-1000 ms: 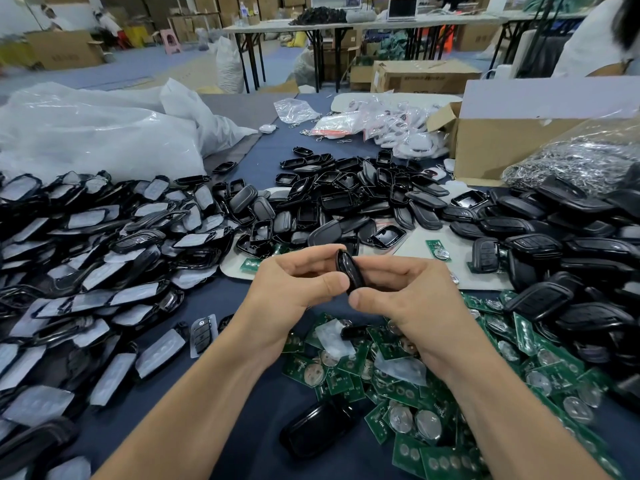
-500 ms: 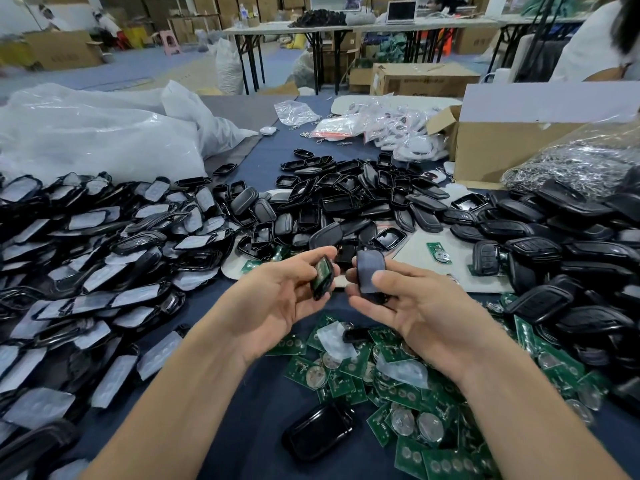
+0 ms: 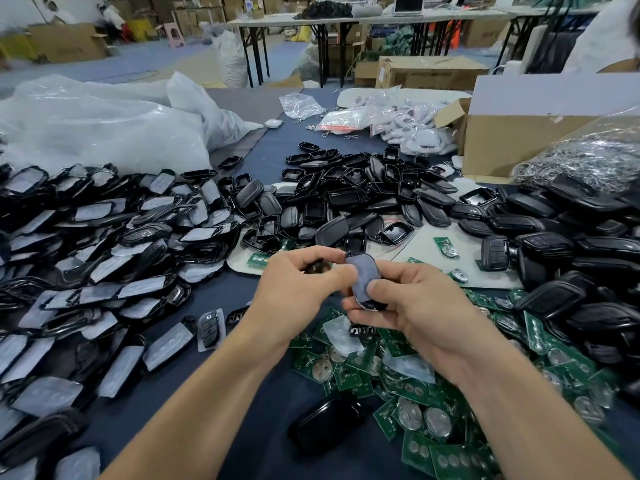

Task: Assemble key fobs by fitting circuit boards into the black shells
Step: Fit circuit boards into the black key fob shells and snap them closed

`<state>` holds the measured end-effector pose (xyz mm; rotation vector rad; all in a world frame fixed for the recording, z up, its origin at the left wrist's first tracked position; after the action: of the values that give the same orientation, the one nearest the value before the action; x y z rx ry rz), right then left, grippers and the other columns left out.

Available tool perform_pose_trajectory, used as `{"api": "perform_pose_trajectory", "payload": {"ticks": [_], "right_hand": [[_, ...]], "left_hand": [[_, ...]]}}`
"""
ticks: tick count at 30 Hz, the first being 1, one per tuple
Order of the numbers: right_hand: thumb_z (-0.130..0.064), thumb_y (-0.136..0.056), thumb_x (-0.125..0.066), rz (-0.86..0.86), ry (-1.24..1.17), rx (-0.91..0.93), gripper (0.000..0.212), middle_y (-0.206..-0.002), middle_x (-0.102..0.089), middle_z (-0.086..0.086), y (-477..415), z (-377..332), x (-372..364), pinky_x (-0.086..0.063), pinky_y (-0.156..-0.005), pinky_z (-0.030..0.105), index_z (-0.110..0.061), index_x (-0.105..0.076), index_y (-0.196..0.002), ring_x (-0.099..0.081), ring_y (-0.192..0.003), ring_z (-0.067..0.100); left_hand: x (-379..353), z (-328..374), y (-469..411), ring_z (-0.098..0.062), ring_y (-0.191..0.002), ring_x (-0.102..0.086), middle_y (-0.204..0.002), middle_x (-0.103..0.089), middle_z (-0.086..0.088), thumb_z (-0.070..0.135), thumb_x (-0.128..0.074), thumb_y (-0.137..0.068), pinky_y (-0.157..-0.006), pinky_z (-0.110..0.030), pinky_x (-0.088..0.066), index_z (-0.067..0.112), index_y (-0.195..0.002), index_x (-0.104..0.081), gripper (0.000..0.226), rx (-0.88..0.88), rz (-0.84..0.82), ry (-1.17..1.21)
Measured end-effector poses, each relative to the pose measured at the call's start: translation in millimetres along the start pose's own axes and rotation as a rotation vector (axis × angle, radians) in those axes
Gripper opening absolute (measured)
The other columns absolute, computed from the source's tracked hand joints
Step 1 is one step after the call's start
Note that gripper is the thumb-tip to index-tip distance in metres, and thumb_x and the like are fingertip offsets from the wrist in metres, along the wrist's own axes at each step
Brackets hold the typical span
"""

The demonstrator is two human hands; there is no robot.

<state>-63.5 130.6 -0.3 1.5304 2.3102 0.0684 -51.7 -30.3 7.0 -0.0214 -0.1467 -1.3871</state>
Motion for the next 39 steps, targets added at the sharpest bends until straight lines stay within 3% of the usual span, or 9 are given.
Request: {"api": "perform_pose_trajectory", "payload": {"ticks": [10, 16, 21, 24, 28, 32, 37, 39], "right_hand": [[0.007, -0.102, -0.052, -0.015, 0.138, 0.031, 0.031, -0.099, -0.079, 0.016, 0.3, 2.3, -3.1, -0.063, -0.075, 0.030, -0.007, -0.078, -0.108, -0.078, -0.090, 0.025], [0.010, -0.101, -0.051, 0.029, 0.156, 0.049, 0.033, -0.094, -0.079, 0.014, -1.3, 4.2, -2.3, -0.063, -0.073, 0.030, -0.008, -0.079, -0.105, -0.078, -0.085, 0.025], [0.008, -0.102, -0.050, 0.011, 0.170, 0.031, 0.031, -0.098, -0.079, 0.017, -0.5, 4.5, -4.2, -0.063, -0.074, 0.030, -0.005, -0.077, -0.111, -0.078, -0.086, 0.025], [0.002, -0.104, -0.052, -0.025, 0.093, 0.011, 0.026, -0.103, -0.078, 0.019, 2.5, 0.3, -6.2, -0.063, -0.076, 0.031, -0.002, -0.077, -0.108, -0.078, -0.092, 0.028], [-0.011, -0.102, -0.054, -0.098, -0.215, -0.115, 0.029, -0.109, -0.073, 0.031, 9.3, -4.3, -5.2, -0.064, -0.075, 0.040, 0.010, -0.071, -0.110, -0.075, -0.098, 0.041], [-0.014, -0.091, -0.059, -0.186, -0.236, -0.134, 0.031, -0.111, -0.073, 0.030, 13.1, -7.5, -8.2, -0.064, -0.077, 0.037, 0.005, -0.076, -0.107, -0.075, -0.099, 0.038], [-0.014, -0.088, -0.064, -0.196, -0.265, -0.140, 0.031, -0.112, -0.073, 0.029, 10.3, -5.4, -7.7, -0.064, -0.077, 0.035, 0.005, -0.076, -0.109, -0.076, -0.098, 0.036], [-0.015, -0.088, -0.064, -0.185, -0.284, -0.138, 0.029, -0.114, -0.073, 0.029, 8.7, -4.8, -8.0, -0.064, -0.077, 0.035, 0.003, -0.077, -0.108, -0.076, -0.099, 0.036]], "left_hand": [[2.5, -1.8, -1.0, -0.005, -0.051, -0.052, -0.057, -0.064, 0.013, 0.036, -0.077, -0.064, -0.051, -0.021, -0.044, 0.030, -0.074, -0.079, 0.012, -0.088, 0.173, -0.094], [-0.1, 1.2, -1.8, -0.005, -0.050, -0.048, -0.056, -0.061, 0.016, 0.042, -0.076, -0.069, -0.051, -0.019, -0.041, 0.033, -0.074, -0.077, 0.010, -0.142, 0.121, -0.140], [4.3, 3.9, -1.2, 0.000, -0.045, -0.047, -0.052, -0.060, 0.017, 0.036, -0.084, -0.075, -0.047, -0.015, -0.038, 0.030, -0.072, -0.078, 0.008, -0.171, 0.186, -0.195], [5.2, 5.2, -0.6, 0.001, -0.053, -0.056, -0.060, -0.068, 0.018, 0.027, -0.085, -0.080, -0.053, -0.015, -0.043, 0.031, -0.073, -0.078, 0.010, -0.175, 0.198, -0.190], [2.1, 9.6, -0.5, -0.006, -0.060, -0.060, -0.065, -0.070, 0.009, 0.011, -0.084, -0.081, -0.061, -0.020, -0.049, 0.020, -0.074, -0.080, 0.013, -0.169, 0.088, 0.035], [-0.6, 13.7, 1.6, -0.007, -0.064, -0.062, -0.069, -0.071, 0.008, 0.024, -0.081, -0.072, -0.065, -0.023, -0.047, 0.021, -0.075, -0.080, 0.004, -0.154, 0.002, 0.120], [-0.4, 12.3, 1.9, -0.008, -0.066, -0.064, -0.070, -0.073, 0.006, 0.026, -0.081, -0.073, -0.069, -0.028, -0.050, 0.024, -0.076, -0.081, 0.004, -0.160, 0.027, 0.114], [-1.5, 11.9, 2.5, -0.006, -0.055, -0.056, -0.063, -0.067, 0.008, 0.028, -0.080, -0.082, -0.058, -0.020, -0.045, 0.023, -0.078, -0.082, 0.007, -0.147, 0.029, 0.126]]}}
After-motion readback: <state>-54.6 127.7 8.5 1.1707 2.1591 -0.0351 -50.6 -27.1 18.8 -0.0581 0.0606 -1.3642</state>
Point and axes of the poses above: each hand's wrist, its own y-axis away from the middle knuckle, its own x-axis out of the back of the hand, z = x × y, the point moved 6 cm from there along -y, towards the middle knuckle
